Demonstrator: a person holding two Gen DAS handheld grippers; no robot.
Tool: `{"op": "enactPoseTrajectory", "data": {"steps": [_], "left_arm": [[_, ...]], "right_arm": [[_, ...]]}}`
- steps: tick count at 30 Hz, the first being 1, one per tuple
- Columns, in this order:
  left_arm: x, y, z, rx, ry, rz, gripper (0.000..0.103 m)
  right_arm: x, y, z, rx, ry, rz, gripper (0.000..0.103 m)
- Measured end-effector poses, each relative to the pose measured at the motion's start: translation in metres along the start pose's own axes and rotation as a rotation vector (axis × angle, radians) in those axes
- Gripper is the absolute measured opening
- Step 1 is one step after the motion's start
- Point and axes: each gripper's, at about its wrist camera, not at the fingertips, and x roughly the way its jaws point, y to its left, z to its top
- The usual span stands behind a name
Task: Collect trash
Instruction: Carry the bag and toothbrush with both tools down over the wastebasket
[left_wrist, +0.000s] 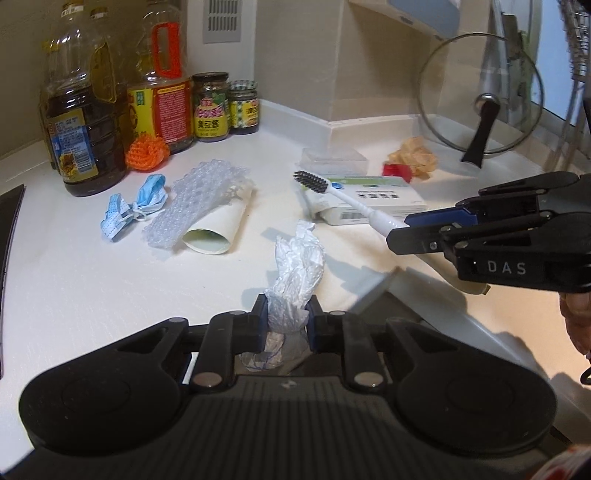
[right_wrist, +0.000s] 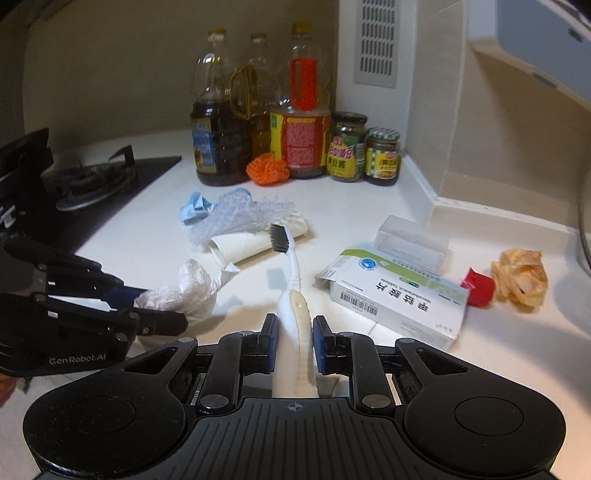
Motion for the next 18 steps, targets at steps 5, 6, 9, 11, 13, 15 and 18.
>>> {"op": "enactPoseTrajectory", "data": {"steps": [5,6,9,11,13,15,18], "left_arm": [[-0.023,-0.009,-0.015,0.028,0.023,-0.051,0.018],[-0.026,-0.01,-0.018,0.032,0.03,-0.059,0.018],[-0.033,-0.013,-0.035,0.038,0.064,-0.081,0.018],[-0.033,-0.014,-0.047,0.034,0.092,-0.095,0.018],[-0.028,-0.015,-0.061,0.029,0.127,-0.105,0.018],[-0.017,-0.016,-0.075,0.027,0.171,-0.114,0.018],[0.003,-0.018,-0.094,0.027,0.215,-0.121,0.018]], "right_arm": [[-0.038,0.012,-0.025,0.08,-0.003,-0.024,0.02],[-0.044,0.016,-0.031,0.094,0.001,-0.027,0.02],[-0.062,0.025,-0.053,0.133,0.021,-0.038,0.02],[-0.069,0.03,-0.066,0.16,0.04,-0.046,0.02],[-0.071,0.034,-0.08,0.19,0.063,-0.053,0.02],[-0.066,0.038,-0.095,0.206,0.098,-0.066,0.02],[-0.052,0.041,-0.115,0.219,0.136,-0.092,0.02]]}}
